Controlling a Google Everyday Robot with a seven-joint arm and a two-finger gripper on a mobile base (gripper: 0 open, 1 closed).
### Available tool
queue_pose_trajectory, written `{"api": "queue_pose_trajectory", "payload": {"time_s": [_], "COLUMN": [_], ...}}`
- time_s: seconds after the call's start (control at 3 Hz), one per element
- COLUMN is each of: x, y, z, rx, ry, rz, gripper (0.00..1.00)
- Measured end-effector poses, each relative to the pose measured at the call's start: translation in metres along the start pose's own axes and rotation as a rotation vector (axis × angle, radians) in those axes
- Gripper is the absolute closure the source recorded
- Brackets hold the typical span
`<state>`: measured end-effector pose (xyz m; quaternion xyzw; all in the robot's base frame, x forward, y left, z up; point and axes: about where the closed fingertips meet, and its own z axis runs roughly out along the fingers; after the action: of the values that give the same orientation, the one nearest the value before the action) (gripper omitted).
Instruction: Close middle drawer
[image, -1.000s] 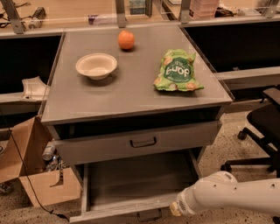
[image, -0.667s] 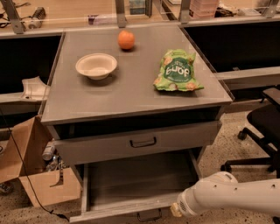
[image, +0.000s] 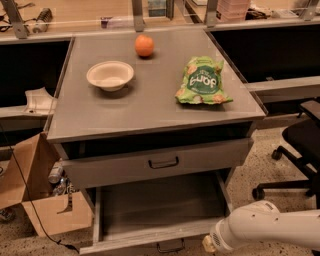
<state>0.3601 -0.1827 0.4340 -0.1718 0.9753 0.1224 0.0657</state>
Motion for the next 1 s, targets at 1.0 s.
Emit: {"api": "queue_pose_trajectory", "payload": {"time_s": [1.0], "x": [-0.0237], "y": [-0.0025], "z": [0.0318], "rx": [-0.033], "ry": [-0.028], "rz": [0.078], "gripper": [1.00]}}
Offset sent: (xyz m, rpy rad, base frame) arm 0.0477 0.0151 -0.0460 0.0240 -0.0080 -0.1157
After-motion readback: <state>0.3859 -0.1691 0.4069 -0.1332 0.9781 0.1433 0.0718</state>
